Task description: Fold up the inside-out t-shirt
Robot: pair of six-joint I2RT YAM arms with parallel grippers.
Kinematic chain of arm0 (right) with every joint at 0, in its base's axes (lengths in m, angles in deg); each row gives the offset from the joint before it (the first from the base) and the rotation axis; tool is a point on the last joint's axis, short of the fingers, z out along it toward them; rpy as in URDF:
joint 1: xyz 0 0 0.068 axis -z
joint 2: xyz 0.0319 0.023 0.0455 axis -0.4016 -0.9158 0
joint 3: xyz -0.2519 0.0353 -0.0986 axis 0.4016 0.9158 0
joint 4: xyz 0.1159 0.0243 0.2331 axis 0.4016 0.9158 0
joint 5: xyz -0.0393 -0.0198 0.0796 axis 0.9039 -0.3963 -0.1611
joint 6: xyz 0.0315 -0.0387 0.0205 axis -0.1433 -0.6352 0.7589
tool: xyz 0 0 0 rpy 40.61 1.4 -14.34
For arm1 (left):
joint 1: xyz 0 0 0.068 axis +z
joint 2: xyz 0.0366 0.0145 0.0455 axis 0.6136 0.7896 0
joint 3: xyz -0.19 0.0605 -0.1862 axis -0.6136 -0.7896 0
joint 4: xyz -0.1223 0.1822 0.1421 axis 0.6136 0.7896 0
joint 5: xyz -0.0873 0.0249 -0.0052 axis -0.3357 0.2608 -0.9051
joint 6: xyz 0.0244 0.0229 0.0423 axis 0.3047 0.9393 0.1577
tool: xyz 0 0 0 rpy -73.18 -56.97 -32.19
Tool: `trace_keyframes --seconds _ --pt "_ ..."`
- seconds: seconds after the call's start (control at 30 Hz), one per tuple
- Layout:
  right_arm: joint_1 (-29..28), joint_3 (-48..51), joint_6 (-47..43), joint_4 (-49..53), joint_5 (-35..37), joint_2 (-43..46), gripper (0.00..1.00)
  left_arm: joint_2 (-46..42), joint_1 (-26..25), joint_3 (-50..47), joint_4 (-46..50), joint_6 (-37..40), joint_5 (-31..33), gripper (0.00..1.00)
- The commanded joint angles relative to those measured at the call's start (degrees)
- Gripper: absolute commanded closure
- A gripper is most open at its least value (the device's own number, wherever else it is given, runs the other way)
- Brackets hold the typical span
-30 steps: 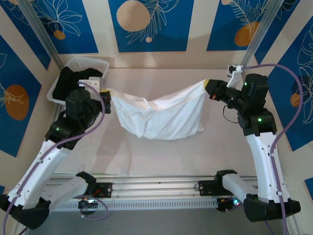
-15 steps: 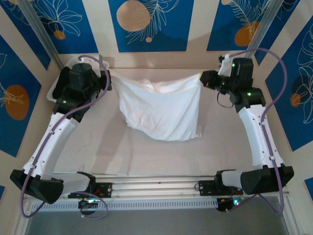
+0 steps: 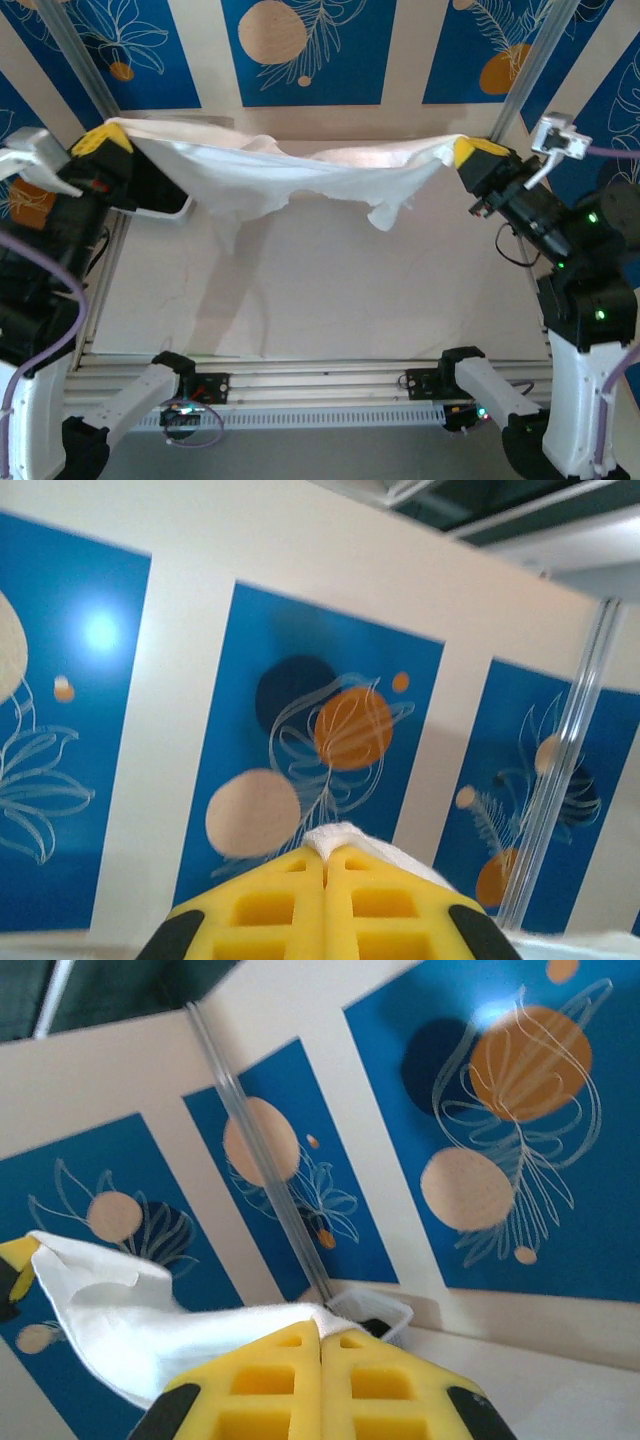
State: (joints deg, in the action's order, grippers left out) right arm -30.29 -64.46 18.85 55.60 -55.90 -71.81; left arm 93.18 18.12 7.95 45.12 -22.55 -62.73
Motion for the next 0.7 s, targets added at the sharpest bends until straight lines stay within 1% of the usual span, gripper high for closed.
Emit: trace_keyframes --seconds 0.0,0.13,0.23,0.37,0.47,0.67 --pt "-0.3 -1.1 2.0 -1.4 0.7 0.4 0.97 3.1 0.5 0.5 3.2 1.8 0.1 1.0" --pt "-0.3 -0.1 -0.5 -1.1 5.5 -1.1 0.98 8.0 0.6 0.2 3.3 3.7 4.4 1.0" --pt "-0.3 1.6 -3.4 -2.4 10.0 -4.4 0.98 13.1 0.6 -0.1 1.9 5.4 7.5 1.0" --pt "0.1 4.4 -5.8 -9.6 12.8 -11.2 0.99 21.9 1.1 1.4 -1.2 6.6 8.6 1.0" --pt "0.5 2.2 -5.9 -14.6 12.7 -17.8 1.0 29.2 2.9 6.5 -2.0 6.7 7.5 1.0" --pt "1.0 -10.1 -5.1 -17.4 11.1 -31.0 1.0 40.3 6.4 21.4 -1.8 6.6 4.0 1.0"
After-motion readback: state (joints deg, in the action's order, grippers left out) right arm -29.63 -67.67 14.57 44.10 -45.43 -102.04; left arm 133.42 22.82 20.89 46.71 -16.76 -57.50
